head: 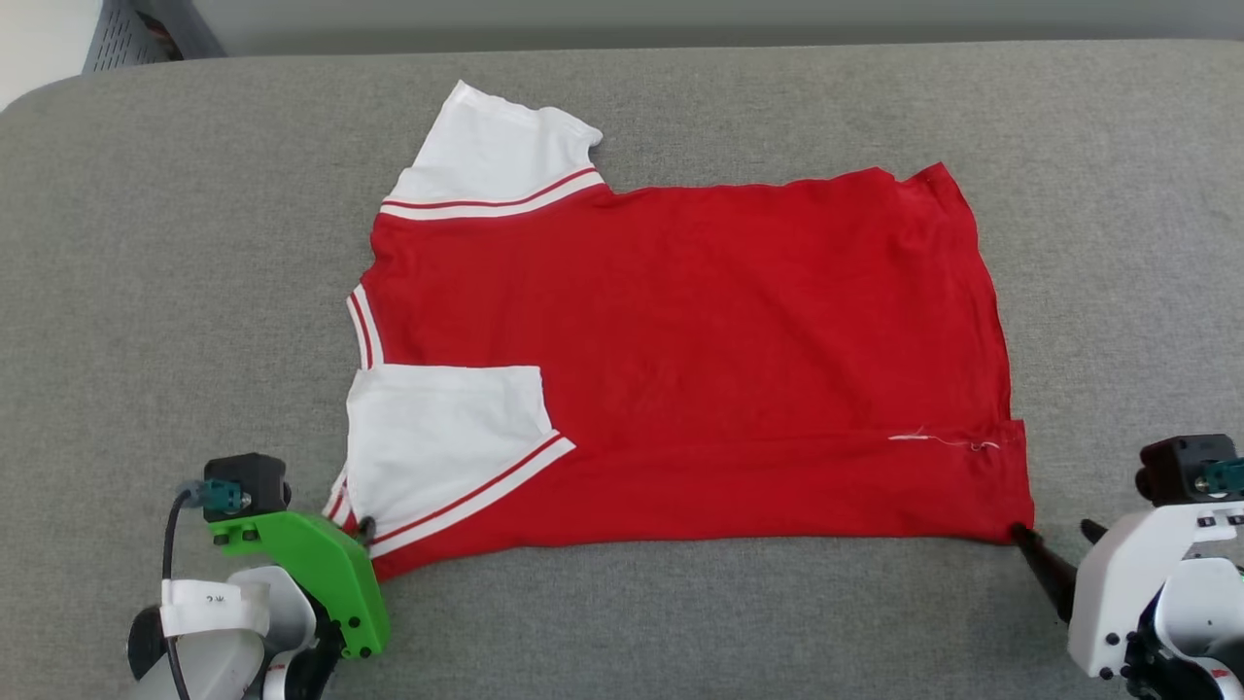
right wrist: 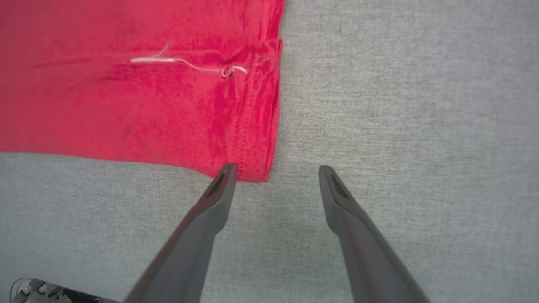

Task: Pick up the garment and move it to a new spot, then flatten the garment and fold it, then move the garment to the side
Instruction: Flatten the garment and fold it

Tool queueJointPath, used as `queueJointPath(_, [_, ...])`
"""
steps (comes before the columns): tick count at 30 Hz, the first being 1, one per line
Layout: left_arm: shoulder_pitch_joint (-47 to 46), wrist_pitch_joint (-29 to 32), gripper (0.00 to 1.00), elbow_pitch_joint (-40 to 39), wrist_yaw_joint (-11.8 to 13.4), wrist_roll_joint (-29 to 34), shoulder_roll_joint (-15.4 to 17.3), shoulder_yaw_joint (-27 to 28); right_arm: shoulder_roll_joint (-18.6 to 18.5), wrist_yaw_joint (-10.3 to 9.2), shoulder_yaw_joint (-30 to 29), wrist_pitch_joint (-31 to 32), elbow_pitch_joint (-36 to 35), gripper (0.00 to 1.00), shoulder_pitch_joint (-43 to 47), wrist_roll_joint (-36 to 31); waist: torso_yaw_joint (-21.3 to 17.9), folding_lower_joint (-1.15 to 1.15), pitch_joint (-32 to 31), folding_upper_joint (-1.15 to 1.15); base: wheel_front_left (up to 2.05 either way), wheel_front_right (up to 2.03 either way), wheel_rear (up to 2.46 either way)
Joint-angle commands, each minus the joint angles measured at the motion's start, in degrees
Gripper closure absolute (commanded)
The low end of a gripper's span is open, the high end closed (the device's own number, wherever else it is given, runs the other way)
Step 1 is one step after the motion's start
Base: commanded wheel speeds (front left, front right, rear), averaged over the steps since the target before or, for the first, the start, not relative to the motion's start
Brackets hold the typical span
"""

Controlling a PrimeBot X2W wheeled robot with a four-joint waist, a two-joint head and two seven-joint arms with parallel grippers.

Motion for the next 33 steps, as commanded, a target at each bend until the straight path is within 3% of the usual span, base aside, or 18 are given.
queueJointPath(1, [1.0,-0.2,1.00,1.9,-0.8,-0.7,-1.3,-0.9,-0.2,-0.05,-0.8,-0.1,0.1,0.00,-0.7,-1.4,0.5,0.00,-0.8,0.00,0.00,0.00,0.00])
queueJointPath(8, [0.7,-3.3,1.00,0.5,-2.4,0.0,-1.2,-0.4,1.2,-0.05,-1.7,0.7,1.5,0.00,-1.0,-3.1,2.2,0.00,-4.2,0.00,0.00,0.00,0.00])
queueJointPath(19, [0.7,-3.6,1.00,-9.7,-0.3,1.8,1.1,0.1,2.3,-0.05,-1.6,0.8,7.4,0.00,-3.8,-5.3,4.3,0.00,-3.9,0.00,0.00,0.00,0.00])
queueJointPath(28, [0.5,-3.1,1.00,-13.1,1.1,2.6,1.4,-0.3,2.3,-0.05,0.3,1.2,13.7,0.02,-6.2,-5.8,5.3,0.00,-1.3,0.00,0.00,0.00,0.00])
queueJointPath(29, [0.4,-3.0,1.00,-13.2,1.1,2.7,1.4,-0.4,2.2,-0.05,0.7,1.3,14.3,0.52,-6.3,-5.6,5.3,0.00,-1.1,0.00,0.00,0.00,0.00])
queueJointPath(30, [0.3,-2.9,1.00,-13.2,1.2,2.7,1.4,-0.4,2.2,-0.05,0.9,1.3,14.7,0.72,-6.4,-5.4,5.3,0.00,-1.0,0.00,0.00,0.00,0.00])
queueJointPath(31, [0.3,-2.9,1.00,-13.3,1.2,2.7,1.4,-0.4,2.1,-0.05,1.1,1.2,15.0,1.00,-6.6,-5.2,5.4,0.00,-0.9,0.00,0.00,0.00,0.00])
queueJointPath(33, [0.2,-2.9,1.00,-13.2,1.2,2.7,1.4,-0.5,1.9,-0.05,1.2,1.0,15.6,1.00,-6.8,-5.0,5.4,0.00,-0.9,0.00,0.00,0.00,0.00])
